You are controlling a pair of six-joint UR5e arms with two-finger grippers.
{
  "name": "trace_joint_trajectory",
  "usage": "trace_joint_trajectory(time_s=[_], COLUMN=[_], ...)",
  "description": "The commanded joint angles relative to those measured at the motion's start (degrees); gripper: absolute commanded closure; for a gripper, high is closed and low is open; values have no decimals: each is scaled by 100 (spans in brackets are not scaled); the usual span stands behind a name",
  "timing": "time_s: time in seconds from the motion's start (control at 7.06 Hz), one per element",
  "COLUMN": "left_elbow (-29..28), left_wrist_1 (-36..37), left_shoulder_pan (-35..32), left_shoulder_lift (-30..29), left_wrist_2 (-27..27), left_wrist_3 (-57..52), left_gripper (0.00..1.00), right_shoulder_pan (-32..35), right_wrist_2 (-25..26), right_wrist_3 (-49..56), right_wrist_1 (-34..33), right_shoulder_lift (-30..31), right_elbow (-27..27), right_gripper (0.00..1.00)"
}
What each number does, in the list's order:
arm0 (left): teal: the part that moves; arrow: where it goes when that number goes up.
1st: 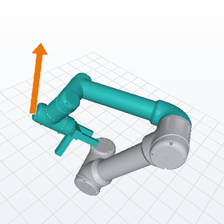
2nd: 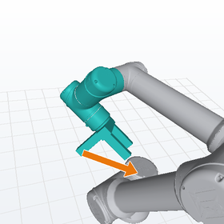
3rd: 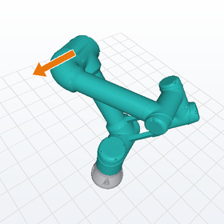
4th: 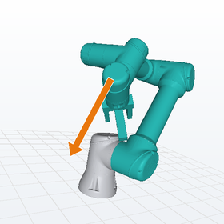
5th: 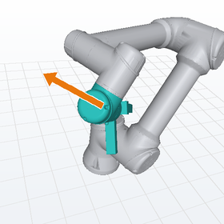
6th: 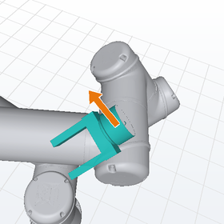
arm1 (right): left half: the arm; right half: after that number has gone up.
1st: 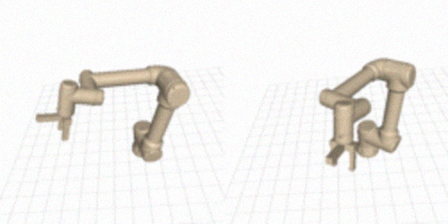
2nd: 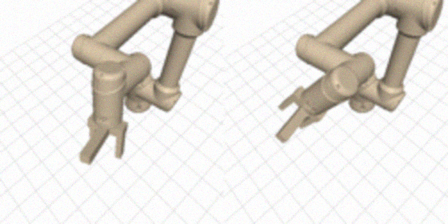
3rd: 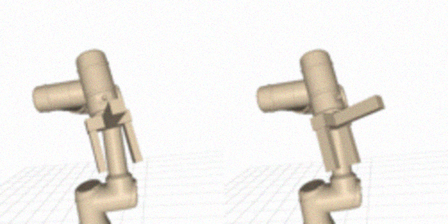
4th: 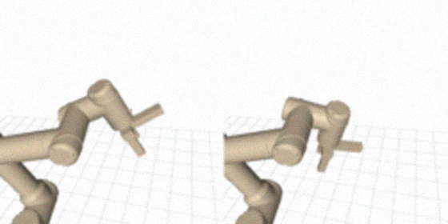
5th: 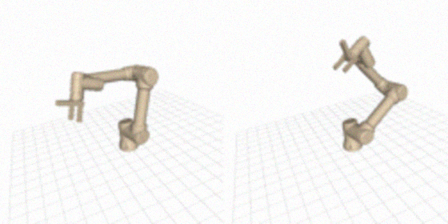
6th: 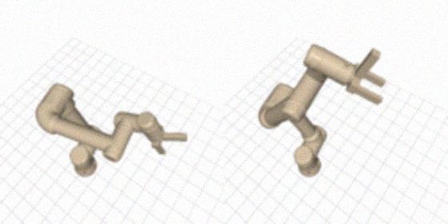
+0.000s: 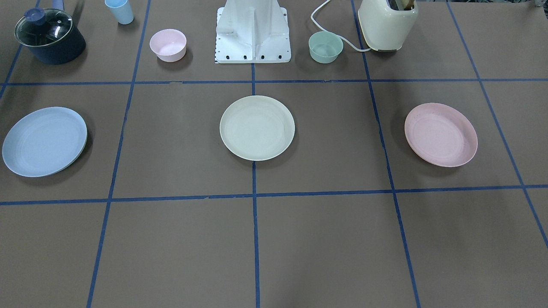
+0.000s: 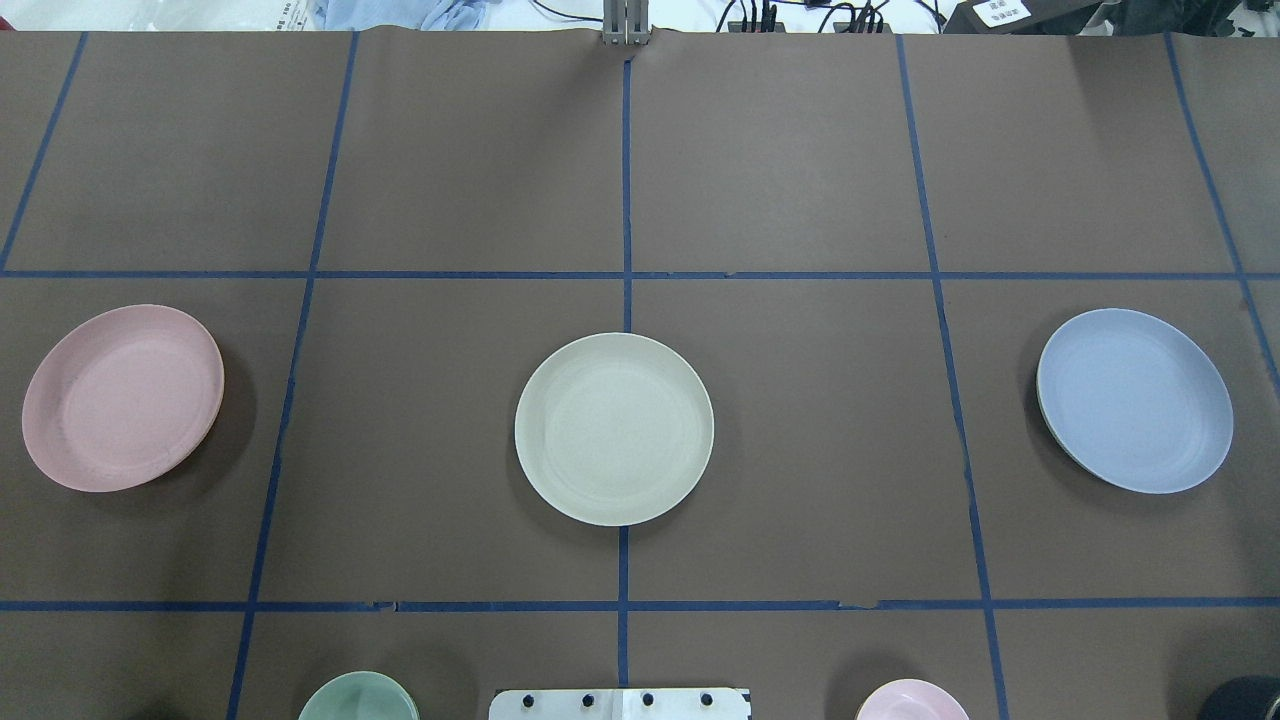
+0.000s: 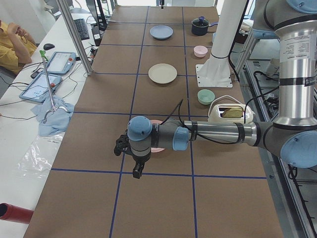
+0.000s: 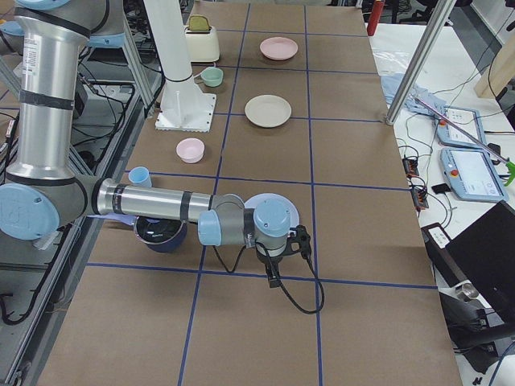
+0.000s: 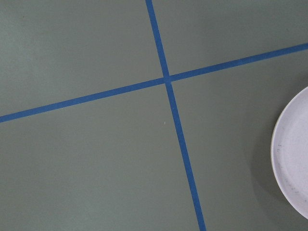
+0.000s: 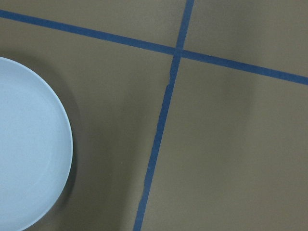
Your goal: Stack three plates with pink and blue
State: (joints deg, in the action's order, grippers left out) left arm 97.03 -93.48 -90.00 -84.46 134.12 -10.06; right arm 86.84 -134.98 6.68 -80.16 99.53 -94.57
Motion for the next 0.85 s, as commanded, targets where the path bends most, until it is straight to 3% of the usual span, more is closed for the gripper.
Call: trace_joint_trajectory(time_s=[0.0,0.43,0.71], left_elbow=[78,508,589], left_wrist_1=[-73,-458,-1674], left_shoulder_pan=[9,44,44], left_shoulder_lift=[0,0,-157], left_wrist_2=[-9,-26,-9], left_wrist_3=[-13,48,57], left_gripper=[0,0,0], right_shoulder_pan=[0,0,0], right_wrist_2=[-2,-28,42], right_wrist_3=[0,-17,-88], right_wrist_1=[9,288,1767], right_shoulder_lift=[-13,-197,-241], right_elbow=[-26,-236,-273], right_gripper=[0,0,0])
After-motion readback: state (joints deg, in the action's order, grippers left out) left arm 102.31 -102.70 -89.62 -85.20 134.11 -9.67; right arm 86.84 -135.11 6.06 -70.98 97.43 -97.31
